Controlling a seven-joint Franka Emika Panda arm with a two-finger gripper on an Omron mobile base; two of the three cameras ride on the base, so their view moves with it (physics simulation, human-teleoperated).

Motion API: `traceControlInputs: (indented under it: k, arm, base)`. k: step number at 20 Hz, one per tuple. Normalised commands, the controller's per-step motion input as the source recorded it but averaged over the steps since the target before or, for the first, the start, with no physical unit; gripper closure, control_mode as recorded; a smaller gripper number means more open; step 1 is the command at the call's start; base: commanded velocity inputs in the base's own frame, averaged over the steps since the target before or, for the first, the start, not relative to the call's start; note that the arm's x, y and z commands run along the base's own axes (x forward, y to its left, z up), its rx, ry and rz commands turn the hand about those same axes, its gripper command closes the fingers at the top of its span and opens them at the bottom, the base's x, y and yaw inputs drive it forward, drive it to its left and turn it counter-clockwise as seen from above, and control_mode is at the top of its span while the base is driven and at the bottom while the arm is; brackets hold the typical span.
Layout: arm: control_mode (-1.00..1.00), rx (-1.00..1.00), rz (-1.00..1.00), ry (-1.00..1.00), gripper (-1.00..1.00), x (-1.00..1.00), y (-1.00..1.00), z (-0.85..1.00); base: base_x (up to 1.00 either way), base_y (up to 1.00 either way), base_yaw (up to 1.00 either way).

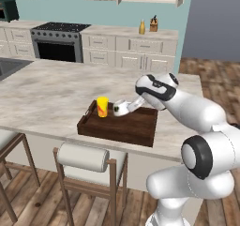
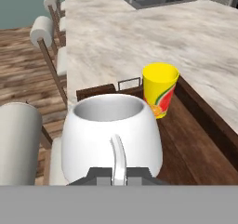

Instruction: There is a tray on the dining counter. Grab the cup, mug, and pitcher and place them on the tray. The pitcher may be placed next to the tray if it cannot fit the tray.

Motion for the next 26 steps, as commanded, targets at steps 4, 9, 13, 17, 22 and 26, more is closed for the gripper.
traceControlInputs:
  k: [4,9,13,17,22,26]
  arm:
    - [-1.00,0.00,0.07,0.01,1.00,0.00,0.02,-0.23]
    - [-1.00,0.00,0.06,0.00,1.00,0.00,0.09,-0.32]
    - [-1.00,0.00,0.03,0.00,1.00,0.00,0.14,-0.30]
    - [-1.00,0.00,0.02,0.00,1.00,0.04,0.16,-0.19]
    - [-1.00,0.00,0.01,0.00,1.00,0.14,0.06,-0.09]
    - [-1.00,0.00,0.00,0.00,1.00,0.22,0.00,-0.03]
  base:
    - [0.00,0.00,0.00]
    - [0.00,0.00,0.00]
    - [0.00,0.00,0.00]
    - [0.00,0.00,0.00]
    - [0.00,0.00,0.00]
    - [0.00,0.00,0.00]
